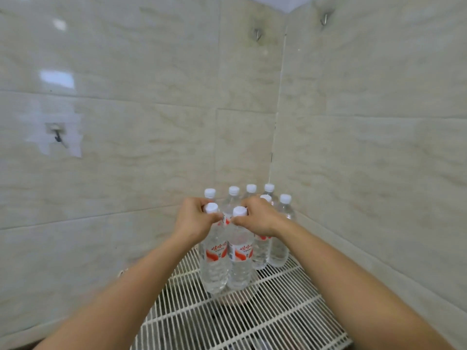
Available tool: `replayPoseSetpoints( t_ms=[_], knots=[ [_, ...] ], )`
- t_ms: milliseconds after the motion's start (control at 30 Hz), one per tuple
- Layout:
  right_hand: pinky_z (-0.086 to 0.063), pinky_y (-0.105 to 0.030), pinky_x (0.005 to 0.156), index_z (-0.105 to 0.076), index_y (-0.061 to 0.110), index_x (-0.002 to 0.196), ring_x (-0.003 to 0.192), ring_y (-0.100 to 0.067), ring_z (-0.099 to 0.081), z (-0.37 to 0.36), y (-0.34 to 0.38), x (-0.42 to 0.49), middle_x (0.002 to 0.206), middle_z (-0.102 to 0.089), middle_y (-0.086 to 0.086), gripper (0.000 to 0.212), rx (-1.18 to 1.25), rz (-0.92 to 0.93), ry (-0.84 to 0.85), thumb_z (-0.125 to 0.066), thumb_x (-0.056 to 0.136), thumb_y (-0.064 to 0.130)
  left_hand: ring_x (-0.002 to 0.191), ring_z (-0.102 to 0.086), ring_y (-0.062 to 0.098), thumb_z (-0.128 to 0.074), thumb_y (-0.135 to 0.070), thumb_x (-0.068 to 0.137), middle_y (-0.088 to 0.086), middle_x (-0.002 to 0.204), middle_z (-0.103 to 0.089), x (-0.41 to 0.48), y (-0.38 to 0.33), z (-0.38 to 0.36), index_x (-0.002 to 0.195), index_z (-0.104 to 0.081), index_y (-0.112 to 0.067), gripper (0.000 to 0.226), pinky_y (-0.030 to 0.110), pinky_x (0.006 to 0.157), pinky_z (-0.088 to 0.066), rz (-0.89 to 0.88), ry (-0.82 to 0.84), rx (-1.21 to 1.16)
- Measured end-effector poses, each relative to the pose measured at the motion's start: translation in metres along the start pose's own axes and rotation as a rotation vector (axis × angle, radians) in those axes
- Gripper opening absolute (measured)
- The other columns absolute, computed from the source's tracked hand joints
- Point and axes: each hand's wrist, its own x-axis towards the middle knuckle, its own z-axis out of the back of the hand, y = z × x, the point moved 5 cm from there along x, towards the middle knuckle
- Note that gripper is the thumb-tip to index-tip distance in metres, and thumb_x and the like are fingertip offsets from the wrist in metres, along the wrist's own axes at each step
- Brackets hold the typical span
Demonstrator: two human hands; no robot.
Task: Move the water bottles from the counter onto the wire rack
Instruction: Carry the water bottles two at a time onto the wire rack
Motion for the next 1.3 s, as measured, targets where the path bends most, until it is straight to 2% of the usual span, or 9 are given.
replayPoseSetpoints(
  t_ms=[133,300,400,567,867,967,1033,1133,1300],
  knots=[
    [-0.048,-0.037,0.065,-0.046,0.022,0.067,0.070,-0.021,-0.057,-0.004,-0.021,0.029,0.068,-0.052,0.002,0.027,-0.031,-0.021,0.029,-0.063,0.085,0.032,0.050,-0.038,0.010,-0.073,-0.007,0.076,0.000,0.055,-0.045,0.019,0.006,-0.013,0.056,-0.060,-0.013,0.025,0.025,0.051,-0.032,0.006,0.010,0.004],
    [-0.039,-0.032,0.058,-0.042,0.023,0.066,0.066,-0.020,-0.052,-0.008,-0.035,0.051,0.066,-0.048,0.003,0.030,-0.029,-0.007,0.048,-0.062,0.086,0.032,0.058,-0.047,0.013,-0.074,-0.012,0.076,0.000,0.058,-0.055,0.034,0.015,-0.020,0.059,-0.067,-0.018,0.019,0.029,0.060,-0.038,0.024,-0.031,0.051],
    [-0.039,-0.032,0.057,-0.044,0.020,0.068,0.067,-0.021,-0.053,-0.010,-0.040,0.061,0.068,-0.050,0.001,0.028,-0.017,-0.010,0.057,-0.062,0.085,0.034,0.061,-0.048,0.015,-0.074,-0.011,0.077,0.005,0.063,-0.058,0.040,0.018,-0.023,0.068,-0.071,-0.009,0.010,0.029,0.059,-0.038,0.039,-0.041,0.049],
    [-0.037,-0.031,0.055,-0.047,0.017,0.071,0.068,-0.021,-0.054,-0.010,-0.043,0.071,0.069,-0.052,0.000,0.026,-0.009,0.017,0.057,-0.062,0.084,0.034,0.071,-0.059,0.020,-0.074,-0.011,0.079,0.019,0.085,-0.074,0.045,0.022,-0.025,0.084,-0.074,-0.005,0.008,0.031,0.066,-0.048,0.058,-0.067,0.028],
    [-0.036,-0.031,0.054,-0.039,0.020,0.067,0.065,-0.020,-0.050,-0.009,-0.049,0.079,0.068,-0.048,0.001,0.033,-0.070,0.026,0.067,-0.061,0.087,0.033,0.064,-0.050,0.016,-0.076,-0.013,0.077,0.009,0.067,-0.061,0.053,0.027,-0.034,0.079,-0.073,-0.005,0.009,0.033,0.065,-0.044,0.063,-0.069,0.023],
    [-0.041,-0.033,0.059,-0.042,0.019,0.069,0.069,-0.024,-0.053,-0.008,-0.050,0.081,0.070,-0.050,-0.001,0.030,-0.094,0.019,0.082,-0.062,0.086,0.034,0.066,-0.054,0.017,-0.076,-0.015,0.077,0.019,0.074,-0.068,0.053,0.026,-0.035,0.080,-0.074,-0.008,0.008,0.037,0.067,-0.050,0.053,-0.081,0.048],
    [-0.045,-0.036,0.064,-0.048,0.016,0.074,0.073,-0.026,-0.057,-0.007,-0.051,0.081,0.075,-0.055,-0.004,0.026,-0.112,0.015,0.078,-0.062,0.085,0.035,0.071,-0.060,0.019,-0.077,-0.015,0.076,0.019,0.084,-0.072,0.053,0.026,-0.035,0.088,-0.074,-0.008,0.014,0.042,0.074,-0.053,0.057,-0.094,0.044],
    [-0.050,-0.040,0.069,-0.054,0.013,0.085,0.081,-0.028,-0.062,-0.009,-0.051,0.078,0.084,-0.061,-0.008,0.025,-0.103,0.015,0.061,-0.061,0.086,0.036,0.075,-0.061,0.015,-0.076,-0.016,0.077,0.004,0.082,-0.071,0.050,0.026,-0.037,0.104,-0.071,-0.011,0.028,0.029,0.071,-0.049,0.049,-0.083,0.045],
    [-0.052,-0.038,0.073,-0.058,0.015,0.102,0.091,-0.026,-0.062,-0.015,-0.052,0.071,0.098,-0.063,-0.004,0.029,-0.136,0.027,0.027,-0.061,0.085,0.039,0.079,-0.065,0.023,-0.074,-0.018,0.080,0.012,0.088,-0.073,0.041,0.024,-0.037,0.097,-0.071,-0.016,0.017,0.037,0.077,-0.054,0.035,-0.084,0.034]
  ],
)
